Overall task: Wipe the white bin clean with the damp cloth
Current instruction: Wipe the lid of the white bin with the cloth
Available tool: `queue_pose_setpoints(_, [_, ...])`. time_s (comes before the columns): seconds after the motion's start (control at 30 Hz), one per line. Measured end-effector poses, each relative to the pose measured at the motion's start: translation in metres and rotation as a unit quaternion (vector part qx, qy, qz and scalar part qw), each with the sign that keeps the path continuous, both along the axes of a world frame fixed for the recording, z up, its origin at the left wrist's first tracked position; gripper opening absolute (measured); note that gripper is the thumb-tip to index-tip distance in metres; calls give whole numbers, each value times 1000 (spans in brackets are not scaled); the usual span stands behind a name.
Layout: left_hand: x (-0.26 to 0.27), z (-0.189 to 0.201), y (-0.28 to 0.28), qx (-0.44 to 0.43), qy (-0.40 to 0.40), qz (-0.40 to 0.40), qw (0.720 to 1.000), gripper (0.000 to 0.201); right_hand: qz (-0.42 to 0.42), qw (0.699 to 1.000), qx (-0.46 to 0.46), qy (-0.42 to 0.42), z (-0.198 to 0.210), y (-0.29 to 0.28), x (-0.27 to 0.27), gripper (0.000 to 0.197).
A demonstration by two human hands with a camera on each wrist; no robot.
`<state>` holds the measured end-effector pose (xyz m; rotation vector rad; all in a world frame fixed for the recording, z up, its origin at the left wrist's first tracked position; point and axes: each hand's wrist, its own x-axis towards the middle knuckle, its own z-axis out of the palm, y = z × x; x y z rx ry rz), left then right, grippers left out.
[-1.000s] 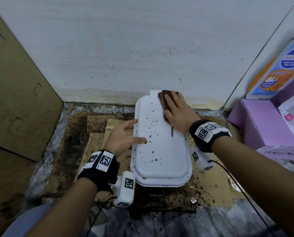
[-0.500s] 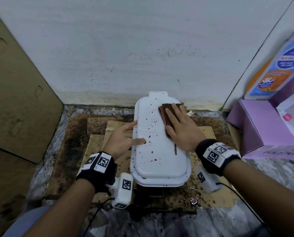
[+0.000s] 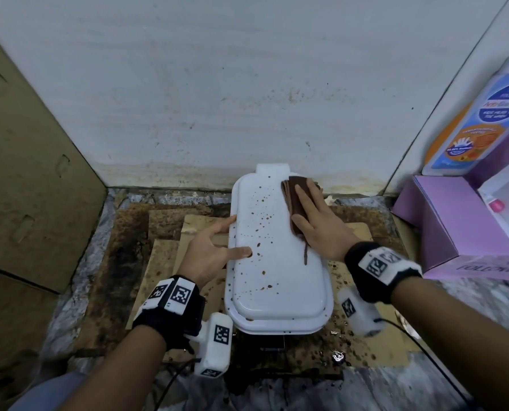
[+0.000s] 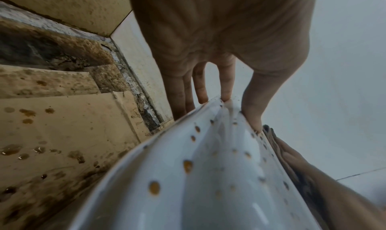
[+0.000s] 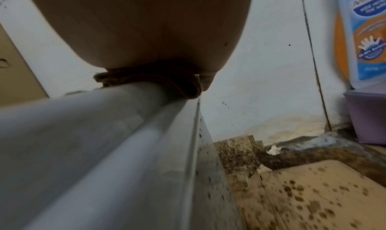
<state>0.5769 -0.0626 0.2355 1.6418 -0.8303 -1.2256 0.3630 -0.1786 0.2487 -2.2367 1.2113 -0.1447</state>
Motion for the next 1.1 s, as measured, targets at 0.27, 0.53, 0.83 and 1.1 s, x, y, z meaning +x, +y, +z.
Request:
queue_pose_setpoints(0.27, [-3, 6, 3, 10, -9, -12, 1000, 77, 9, 1000, 7, -24, -5, 36, -19, 64])
queue_pose_setpoints(0.53, [-3, 5, 2, -8, -13, -17, 1000, 74, -13, 1000, 10, -16, 2, -30, 10, 63])
queue_pose_setpoints(0.83, [-4, 5, 3, -3, -3, -5, 1000, 76, 17, 999, 2, -32, 0, 37, -23, 62])
queue_pose_setpoints(1.1, [-4, 8, 3, 14, -12, -11, 1000, 76, 4, 1000, 7, -20, 1, 36, -16, 64])
